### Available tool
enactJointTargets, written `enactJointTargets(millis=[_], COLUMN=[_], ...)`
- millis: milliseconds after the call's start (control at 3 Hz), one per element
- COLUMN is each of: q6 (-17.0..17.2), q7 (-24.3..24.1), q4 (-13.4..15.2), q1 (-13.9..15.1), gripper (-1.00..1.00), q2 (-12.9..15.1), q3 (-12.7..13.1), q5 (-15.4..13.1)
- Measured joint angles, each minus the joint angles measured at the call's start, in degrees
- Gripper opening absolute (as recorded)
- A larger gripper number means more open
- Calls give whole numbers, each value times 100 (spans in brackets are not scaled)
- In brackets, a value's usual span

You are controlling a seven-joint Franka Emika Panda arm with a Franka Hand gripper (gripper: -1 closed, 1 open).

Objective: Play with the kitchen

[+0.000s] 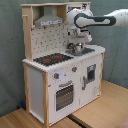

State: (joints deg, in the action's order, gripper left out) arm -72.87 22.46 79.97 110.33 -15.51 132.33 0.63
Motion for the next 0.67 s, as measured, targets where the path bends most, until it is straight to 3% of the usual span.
enactJointTargets(millis=[667], q6=[-258], q7=[-597], q4=[810], q1=[-246], gripper=[-100], q2=[740], q3=[3], q5=[-576])
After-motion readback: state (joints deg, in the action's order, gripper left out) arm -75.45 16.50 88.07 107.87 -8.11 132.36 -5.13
